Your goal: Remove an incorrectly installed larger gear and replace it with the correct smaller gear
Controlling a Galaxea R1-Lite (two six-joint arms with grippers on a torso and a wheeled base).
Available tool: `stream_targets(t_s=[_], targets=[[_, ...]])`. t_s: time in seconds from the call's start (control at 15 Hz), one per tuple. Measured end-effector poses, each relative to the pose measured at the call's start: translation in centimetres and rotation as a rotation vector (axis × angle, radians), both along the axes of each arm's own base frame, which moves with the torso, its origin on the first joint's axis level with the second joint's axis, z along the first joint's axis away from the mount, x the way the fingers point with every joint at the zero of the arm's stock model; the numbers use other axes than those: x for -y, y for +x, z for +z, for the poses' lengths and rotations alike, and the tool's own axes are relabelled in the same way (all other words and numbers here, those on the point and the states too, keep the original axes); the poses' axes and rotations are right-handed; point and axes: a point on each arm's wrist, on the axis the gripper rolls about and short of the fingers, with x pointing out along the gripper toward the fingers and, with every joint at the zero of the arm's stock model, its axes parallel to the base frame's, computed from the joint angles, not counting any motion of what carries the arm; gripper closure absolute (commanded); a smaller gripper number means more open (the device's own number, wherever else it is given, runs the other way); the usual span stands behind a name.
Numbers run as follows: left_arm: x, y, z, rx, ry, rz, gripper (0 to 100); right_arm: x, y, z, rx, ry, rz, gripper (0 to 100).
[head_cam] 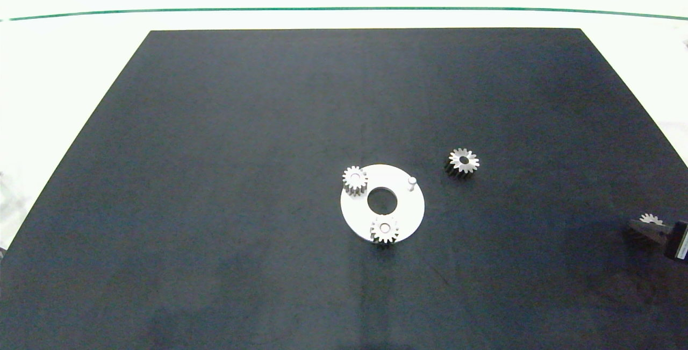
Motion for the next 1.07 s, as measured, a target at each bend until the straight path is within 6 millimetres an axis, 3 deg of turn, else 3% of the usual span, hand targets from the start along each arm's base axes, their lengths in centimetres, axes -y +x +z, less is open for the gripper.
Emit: stream_targets(t_s=[1.07], targets=[[0.00,-0.02,-0.35,-0.006,0.002,-0.001,0,0.28,0.17,-0.89,0.000,-0.003,-0.006,76]])
